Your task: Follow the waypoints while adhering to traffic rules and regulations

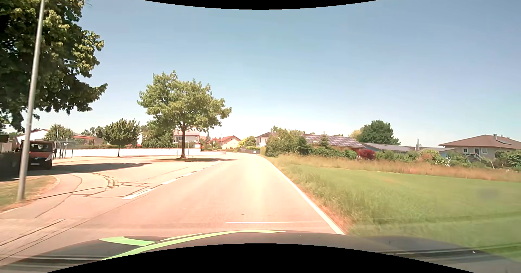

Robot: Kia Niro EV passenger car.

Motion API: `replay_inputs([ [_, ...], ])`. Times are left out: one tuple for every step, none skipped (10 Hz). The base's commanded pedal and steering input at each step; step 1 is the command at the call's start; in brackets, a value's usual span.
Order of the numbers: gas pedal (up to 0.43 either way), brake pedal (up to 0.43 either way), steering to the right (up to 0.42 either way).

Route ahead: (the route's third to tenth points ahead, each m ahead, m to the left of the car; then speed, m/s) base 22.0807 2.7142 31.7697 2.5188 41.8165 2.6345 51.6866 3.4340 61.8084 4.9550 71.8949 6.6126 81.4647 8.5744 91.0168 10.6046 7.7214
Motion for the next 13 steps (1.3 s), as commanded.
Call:
replay_inputs([
  [0.079,0.0,-0.007],
  [0.079,0.0,-0.007],
  [0.079,0.0,-0.007],
  [0.079,0.0,-0.007],
  [0.079,0.0,-0.007],
  [0.079,0.0,-0.007],
  [0.067,0.0,-0.007],
  [0.067,0.0,-0.007],
  [0.067,0.0,-0.006],
  [0.067,0.0,-0.006],
  [0.067,0.0,-0.005],
  [0.067,0.0,-0.005],
  [0.067,0.0,-0.004],
])
